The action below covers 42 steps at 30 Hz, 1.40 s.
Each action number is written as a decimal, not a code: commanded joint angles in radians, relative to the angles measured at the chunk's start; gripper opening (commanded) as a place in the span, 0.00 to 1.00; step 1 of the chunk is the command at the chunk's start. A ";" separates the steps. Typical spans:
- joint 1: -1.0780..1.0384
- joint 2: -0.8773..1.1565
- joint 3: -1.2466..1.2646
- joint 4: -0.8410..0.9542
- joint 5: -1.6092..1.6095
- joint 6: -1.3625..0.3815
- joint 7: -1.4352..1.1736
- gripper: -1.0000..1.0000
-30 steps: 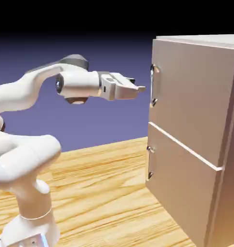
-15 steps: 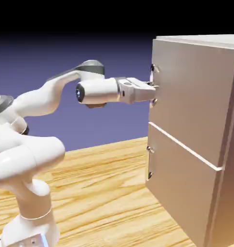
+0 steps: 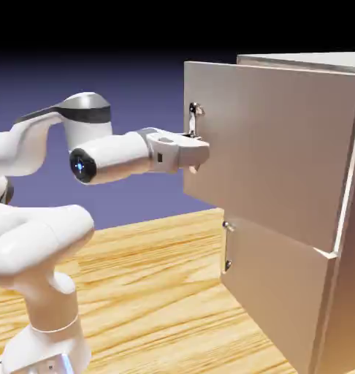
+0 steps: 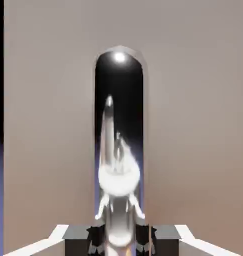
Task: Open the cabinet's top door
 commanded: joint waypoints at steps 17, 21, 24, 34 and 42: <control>-0.354 0.118 -0.286 -0.007 -0.258 -0.557 -0.119 0.00; -0.499 0.067 -0.222 -0.020 -0.168 -0.697 -0.072 0.00; -0.608 0.033 -0.183 -0.028 -0.105 -0.806 -0.038 0.00; -0.873 0.276 -0.210 0.072 -0.294 -1.153 -0.252 0.00; -0.958 0.566 -0.211 0.233 -0.576 -1.273 -0.535 0.00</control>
